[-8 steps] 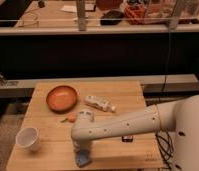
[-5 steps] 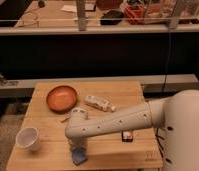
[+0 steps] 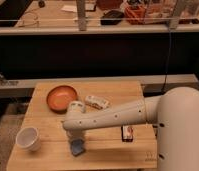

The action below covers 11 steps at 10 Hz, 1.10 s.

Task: Wipe the white sponge on the table

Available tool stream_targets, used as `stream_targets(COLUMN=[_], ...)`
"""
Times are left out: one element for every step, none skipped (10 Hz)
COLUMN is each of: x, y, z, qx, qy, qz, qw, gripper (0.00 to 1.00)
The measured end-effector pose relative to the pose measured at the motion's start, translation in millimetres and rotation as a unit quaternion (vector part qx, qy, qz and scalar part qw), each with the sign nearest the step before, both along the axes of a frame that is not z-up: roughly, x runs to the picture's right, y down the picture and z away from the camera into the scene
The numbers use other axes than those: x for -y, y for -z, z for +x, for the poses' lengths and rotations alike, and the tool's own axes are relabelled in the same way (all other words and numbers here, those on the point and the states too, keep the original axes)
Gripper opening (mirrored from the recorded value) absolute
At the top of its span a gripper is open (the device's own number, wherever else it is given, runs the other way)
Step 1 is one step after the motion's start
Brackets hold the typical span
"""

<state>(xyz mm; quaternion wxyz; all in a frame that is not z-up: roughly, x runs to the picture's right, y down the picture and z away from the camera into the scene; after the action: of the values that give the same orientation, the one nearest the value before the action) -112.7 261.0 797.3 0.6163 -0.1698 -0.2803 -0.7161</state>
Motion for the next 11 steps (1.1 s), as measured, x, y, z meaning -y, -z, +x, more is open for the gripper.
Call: stream_targets(x=[4,7,9,13,15,15,16,15,15,18,23], y=[-4.2,-9.1,-15.2,-21.7,-24.8,-24.3,-24.1,-24.0,-24.0,-23.8,-23.7], z=[1,2,5,9,13,14,15,15,16,22,30], qx=[-0.004,-0.008,-0.013,-0.02,-0.024,-0.025,-0.025,-0.026,-0.026,-0.035,-0.045], qy=[0.001,0.001,0.002,0.001,-0.001,0.0,0.0,0.0,0.0,-0.004,-0.011], qz=[0.001,0.001,0.001,0.002,0.004,0.003,0.004,0.003,0.003,0.007,0.012], qw=[1.0,1.0,0.9999,0.9998,0.9997,0.9997,0.9997,0.9997,0.9997,0.9994,0.9988], gripper=[0.0,0.0,0.0,0.0,0.0,0.0,0.0,0.0,0.0,0.0,0.0])
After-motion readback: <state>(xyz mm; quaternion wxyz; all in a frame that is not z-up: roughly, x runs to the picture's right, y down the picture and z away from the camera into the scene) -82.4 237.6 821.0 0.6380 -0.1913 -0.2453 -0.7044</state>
